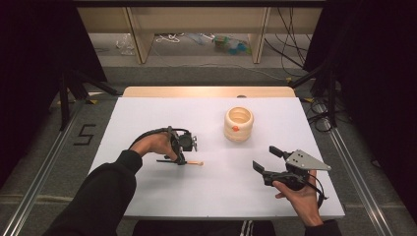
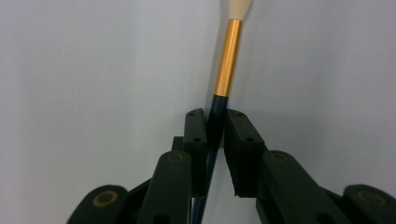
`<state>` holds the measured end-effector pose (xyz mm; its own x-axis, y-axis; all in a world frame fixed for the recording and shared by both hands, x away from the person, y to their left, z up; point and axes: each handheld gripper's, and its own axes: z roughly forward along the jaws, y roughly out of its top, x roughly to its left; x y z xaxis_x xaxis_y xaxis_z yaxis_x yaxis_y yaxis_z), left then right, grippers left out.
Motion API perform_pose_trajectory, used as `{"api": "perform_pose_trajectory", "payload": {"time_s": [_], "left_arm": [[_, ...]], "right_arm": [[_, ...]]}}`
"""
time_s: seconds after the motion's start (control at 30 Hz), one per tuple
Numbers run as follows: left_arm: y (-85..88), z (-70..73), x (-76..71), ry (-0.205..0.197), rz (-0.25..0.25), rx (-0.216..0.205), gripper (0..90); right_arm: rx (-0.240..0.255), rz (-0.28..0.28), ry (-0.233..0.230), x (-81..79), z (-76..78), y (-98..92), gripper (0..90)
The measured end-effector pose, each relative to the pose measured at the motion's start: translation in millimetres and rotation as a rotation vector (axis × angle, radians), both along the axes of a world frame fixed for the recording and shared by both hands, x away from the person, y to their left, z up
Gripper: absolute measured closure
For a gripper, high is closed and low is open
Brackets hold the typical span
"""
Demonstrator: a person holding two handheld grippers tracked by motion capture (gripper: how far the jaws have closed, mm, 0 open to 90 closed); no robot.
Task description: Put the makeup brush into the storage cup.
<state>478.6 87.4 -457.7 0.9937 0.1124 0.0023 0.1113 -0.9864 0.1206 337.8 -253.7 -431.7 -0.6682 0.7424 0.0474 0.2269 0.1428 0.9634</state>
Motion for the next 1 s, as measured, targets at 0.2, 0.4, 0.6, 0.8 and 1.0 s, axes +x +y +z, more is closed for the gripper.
{"api": "perform_pose_trajectory", "payload": {"time_s": [0.2, 0.4, 0.6, 0.8, 1.0], "left_arm": [[-0.1, 0.1, 0.5, 0.01, 0.03, 0.001, 82.9], [-1.2, 0.4, 0.9, 0.017, 0.06, 0.012, 83.2], [-1.5, 0.5, 2.6, 0.027, 0.082, 0.013, 83.2], [1.2, 0.8, 5.1, 0.044, 0.115, -0.024, 83.3], [1.2, 10.1, 6.7, 0.046, 0.119, -0.084, 83.3]], "right_arm": [[-0.013, -0.006, -0.001, 0.3, 0.0, -0.4, 20.6], [-0.028, -0.002, 0.01, -0.6, 0.8, -0.9, 20.6], [-0.024, 0.0, 0.008, -0.3, 0.6, -0.7, 20.6], [-0.015, 0.002, 0.005, 0.0, 0.4, -0.8, 20.6], [-0.016, 0.002, 0.005, 0.0, 0.4, -0.8, 20.6]]}}
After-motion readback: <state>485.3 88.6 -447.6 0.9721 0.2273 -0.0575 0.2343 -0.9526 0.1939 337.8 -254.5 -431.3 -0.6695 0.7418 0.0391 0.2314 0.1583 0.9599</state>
